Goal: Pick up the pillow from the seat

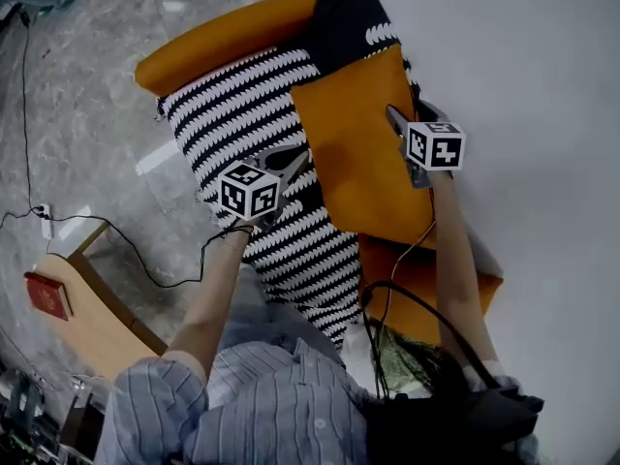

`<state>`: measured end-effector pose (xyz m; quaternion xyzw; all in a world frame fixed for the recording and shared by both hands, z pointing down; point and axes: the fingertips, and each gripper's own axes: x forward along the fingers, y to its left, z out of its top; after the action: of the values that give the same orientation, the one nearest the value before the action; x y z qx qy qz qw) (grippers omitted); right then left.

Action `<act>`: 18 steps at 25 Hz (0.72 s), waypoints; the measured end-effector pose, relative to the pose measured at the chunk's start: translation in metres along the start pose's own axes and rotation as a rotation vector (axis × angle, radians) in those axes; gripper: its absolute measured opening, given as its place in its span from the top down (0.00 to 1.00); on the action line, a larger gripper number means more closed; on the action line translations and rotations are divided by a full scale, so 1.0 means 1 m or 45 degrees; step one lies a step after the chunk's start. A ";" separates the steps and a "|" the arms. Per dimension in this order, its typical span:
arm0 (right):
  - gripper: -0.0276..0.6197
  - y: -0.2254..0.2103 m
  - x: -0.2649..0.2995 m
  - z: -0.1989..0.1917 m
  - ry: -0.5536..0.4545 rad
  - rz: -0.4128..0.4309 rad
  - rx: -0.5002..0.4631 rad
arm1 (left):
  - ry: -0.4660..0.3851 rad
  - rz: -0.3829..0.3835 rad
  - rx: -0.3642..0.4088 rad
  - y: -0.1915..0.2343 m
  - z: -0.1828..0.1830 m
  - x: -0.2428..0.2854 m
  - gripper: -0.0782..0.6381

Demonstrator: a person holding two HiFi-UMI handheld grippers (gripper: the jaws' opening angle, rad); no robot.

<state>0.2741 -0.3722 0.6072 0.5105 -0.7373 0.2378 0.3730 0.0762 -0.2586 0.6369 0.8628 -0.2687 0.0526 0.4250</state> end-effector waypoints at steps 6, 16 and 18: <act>0.46 -0.024 0.042 -0.013 0.224 -0.075 -0.084 | 0.020 0.031 -0.034 0.017 -0.007 0.007 0.88; 0.51 -0.018 0.052 -0.018 0.270 0.048 0.065 | 0.012 0.094 -0.093 0.033 -0.012 0.006 0.88; 0.55 -0.014 0.048 -0.018 0.250 0.025 0.069 | 0.018 0.103 -0.093 0.033 -0.014 0.004 0.87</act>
<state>0.2828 -0.3914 0.6555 0.4874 -0.6955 0.3102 0.4272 0.0647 -0.2658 0.6703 0.8347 -0.3020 0.0660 0.4557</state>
